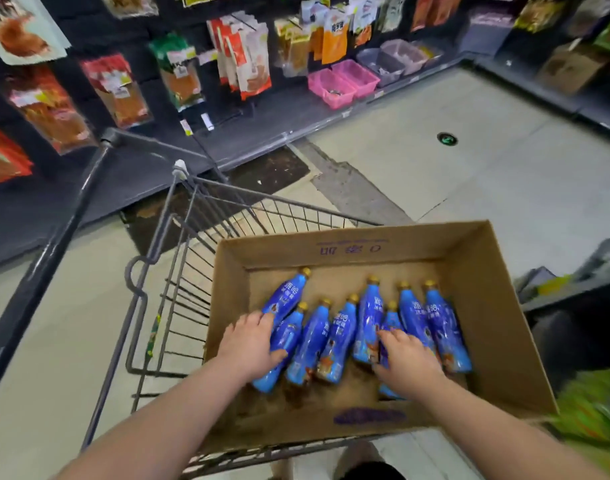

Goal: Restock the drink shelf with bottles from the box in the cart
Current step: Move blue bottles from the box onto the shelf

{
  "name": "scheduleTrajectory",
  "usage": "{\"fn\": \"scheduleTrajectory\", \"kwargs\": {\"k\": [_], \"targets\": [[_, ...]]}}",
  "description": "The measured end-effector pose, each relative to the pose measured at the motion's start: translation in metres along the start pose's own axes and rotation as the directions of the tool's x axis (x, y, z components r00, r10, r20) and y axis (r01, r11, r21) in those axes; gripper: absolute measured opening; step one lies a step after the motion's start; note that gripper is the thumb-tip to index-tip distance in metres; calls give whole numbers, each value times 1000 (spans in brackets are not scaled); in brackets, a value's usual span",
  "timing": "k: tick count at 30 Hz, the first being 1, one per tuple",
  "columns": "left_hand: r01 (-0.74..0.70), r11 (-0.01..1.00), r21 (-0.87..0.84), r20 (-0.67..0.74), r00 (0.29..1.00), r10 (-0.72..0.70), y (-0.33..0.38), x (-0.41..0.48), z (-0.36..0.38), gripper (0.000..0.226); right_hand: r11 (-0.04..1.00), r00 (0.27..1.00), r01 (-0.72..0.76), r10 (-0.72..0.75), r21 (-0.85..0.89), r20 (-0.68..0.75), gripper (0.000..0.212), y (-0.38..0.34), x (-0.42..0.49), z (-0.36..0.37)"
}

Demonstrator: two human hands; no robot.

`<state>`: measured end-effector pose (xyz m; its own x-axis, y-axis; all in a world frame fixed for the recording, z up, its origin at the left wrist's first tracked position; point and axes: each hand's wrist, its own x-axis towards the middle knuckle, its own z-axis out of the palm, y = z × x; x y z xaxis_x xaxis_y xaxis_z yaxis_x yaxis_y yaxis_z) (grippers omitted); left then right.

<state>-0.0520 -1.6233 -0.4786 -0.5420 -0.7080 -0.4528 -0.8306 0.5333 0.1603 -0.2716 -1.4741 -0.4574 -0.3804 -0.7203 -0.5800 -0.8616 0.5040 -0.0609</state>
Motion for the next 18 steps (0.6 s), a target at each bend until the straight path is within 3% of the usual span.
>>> {"fn": "scheduleTrajectory", "kwargs": {"k": [6,18], "targets": [[-45,999,-12,116,992,46,5,43,14,80,993,993,-113,112,31,39,56,15,29,6],[134,983,-126,217,971,-104,-9,113,43,79,949,970,-227,200,219,141,65,31,139,25]]}}
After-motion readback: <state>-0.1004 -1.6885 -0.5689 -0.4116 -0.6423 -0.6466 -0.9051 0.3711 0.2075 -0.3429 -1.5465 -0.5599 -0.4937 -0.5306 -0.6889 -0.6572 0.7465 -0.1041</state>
